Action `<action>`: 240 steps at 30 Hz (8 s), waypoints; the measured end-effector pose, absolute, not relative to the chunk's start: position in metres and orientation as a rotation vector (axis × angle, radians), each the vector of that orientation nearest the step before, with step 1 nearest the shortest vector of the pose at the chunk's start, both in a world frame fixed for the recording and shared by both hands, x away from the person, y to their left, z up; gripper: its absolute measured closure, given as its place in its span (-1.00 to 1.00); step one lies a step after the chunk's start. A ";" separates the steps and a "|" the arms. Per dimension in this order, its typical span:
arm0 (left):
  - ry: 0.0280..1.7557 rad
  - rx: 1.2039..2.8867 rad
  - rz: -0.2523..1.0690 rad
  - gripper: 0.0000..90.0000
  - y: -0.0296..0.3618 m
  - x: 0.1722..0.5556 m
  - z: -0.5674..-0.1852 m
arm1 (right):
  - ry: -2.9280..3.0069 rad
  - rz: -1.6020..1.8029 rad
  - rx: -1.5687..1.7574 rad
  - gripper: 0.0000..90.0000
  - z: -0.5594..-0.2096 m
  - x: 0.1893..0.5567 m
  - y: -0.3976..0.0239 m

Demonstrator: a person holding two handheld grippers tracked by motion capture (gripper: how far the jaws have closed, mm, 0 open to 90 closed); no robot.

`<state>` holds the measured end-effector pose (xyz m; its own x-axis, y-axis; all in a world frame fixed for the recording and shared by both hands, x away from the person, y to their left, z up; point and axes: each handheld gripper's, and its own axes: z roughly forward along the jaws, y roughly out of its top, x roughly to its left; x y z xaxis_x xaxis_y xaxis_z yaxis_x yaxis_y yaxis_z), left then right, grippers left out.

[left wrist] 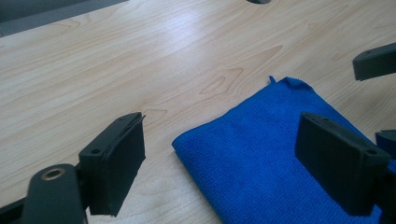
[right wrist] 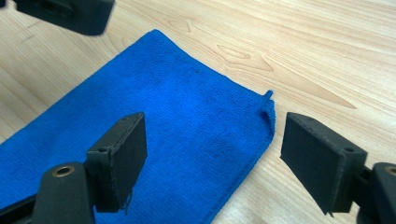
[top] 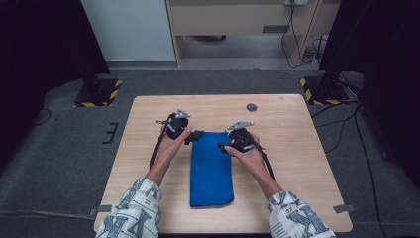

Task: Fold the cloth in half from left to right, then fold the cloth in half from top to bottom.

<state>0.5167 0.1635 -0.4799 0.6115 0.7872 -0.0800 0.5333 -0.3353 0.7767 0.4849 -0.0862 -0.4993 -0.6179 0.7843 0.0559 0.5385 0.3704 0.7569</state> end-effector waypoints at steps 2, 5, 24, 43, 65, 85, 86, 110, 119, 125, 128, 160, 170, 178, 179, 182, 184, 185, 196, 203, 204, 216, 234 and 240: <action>1.036 2.023 0.397 -0.62 0.164 0.517 -0.479 | 2.327 1.099 1.152 -0.40 -0.499 0.488 -0.086; 1.035 2.025 0.392 -0.58 0.166 0.517 -0.479 | 2.322 1.092 1.146 -0.32 -0.495 0.494 -0.085; 1.007 2.017 0.404 -0.49 0.175 0.519 -0.466 | 2.289 1.089 1.104 -0.03 -0.465 0.517 -0.079; 1.046 2.057 0.394 -0.46 0.175 0.525 -0.478 | 2.296 1.056 1.112 0.40 -0.474 0.531 -0.082; 1.096 2.100 0.371 -0.36 0.167 0.531 -0.504 | 2.339 0.998 1.193 0.24 -0.506 0.541 -0.088; 1.101 2.136 0.360 -0.36 0.161 0.531 -0.517 | 2.343 0.987 1.249 0.16 -0.521 0.548 -0.082; 1.103 2.136 0.364 -0.36 0.159 0.531 -0.518 | 2.340 0.985 1.246 0.16 -0.521 0.548 -0.081; 1.125 2.131 0.375 -0.01 0.160 0.533 -0.527 | 2.380 0.979 1.234 0.45 -0.527 0.549 -0.074; 1.101 2.154 0.363 0.49 0.152 0.529 -0.525 | 2.400 0.983 1.232 0.83 -0.525 0.550 -0.071; 1.103 2.148 0.344 0.69 0.152 0.528 -0.525 | 2.400 0.992 1.210 0.92 -0.524 0.548 -0.072; 1.114 2.147 0.333 0.75 0.151 0.528 -0.524 | 2.406 0.995 1.208 0.93 -0.523 0.548 -0.072; 1.030 2.065 0.369 0.89 0.141 0.528 -0.490 | 2.335 1.126 1.182 0.95 -0.488 0.545 -0.097; 1.002 2.070 0.408 0.89 0.139 0.529 -0.479 | 2.318 1.152 1.168 0.95 -0.476 0.546 -0.100; 0.974 2.077 0.421 0.90 0.134 0.527 -0.468 | 2.310 1.162 1.153 0.95 -0.466 0.545 -0.102; 0.969 2.077 0.424 0.90 0.133 0.527 -0.468 | 2.311 1.160 1.152 0.95 -0.465 0.545 -0.103; 0.965 2.071 0.426 0.90 0.133 0.526 -0.466 | 2.306 1.164 1.155 0.95 -0.464 0.545 -0.104; 0.965 2.071 0.427 0.90 0.133 0.526 -0.465 | 2.304 1.165 1.155 0.95 -0.463 0.545 -0.105; 0.966 2.069 0.427 0.90 0.133 0.525 -0.465 | 2.302 1.165 1.152 0.95 -0.463 0.545 -0.105; 0.965 2.047 0.437 0.91 0.139 0.523 -0.458 | 2.287 1.191 1.141 0.95 -0.455 0.543 -0.108; 0.960 2.028 0.450 0.93 0.143 0.521 -0.451 | 2.280 1.211 1.128 0.95 -0.450 0.541 -0.104; 0.964 2.031 0.449 0.92 0.144 0.521 -0.450 | 2.281 1.210 1.127 0.95 -0.449 0.541 -0.104; 0.955 2.021 0.455 0.92 0.147 0.521 -0.441 | 2.268 1.225 1.109 0.95 -0.438 0.541 -0.101; 0.925 2.007 0.466 0.93 0.150 0.517 -0.418 | 2.236 1.260 1.080 0.95 -0.420 0.535 -0.102; 0.918 2.012 0.468 0.93 0.149 0.514 -0.416 | 2.238 1.244 1.068 0.95 -0.419 0.529 -0.103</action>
<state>0.5137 0.1485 -0.4159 0.6598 0.7514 -0.0115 0.4318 -0.3665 0.8242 0.5287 -0.1029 -0.4189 -0.6468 0.7614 0.0442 0.4396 0.3248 0.8374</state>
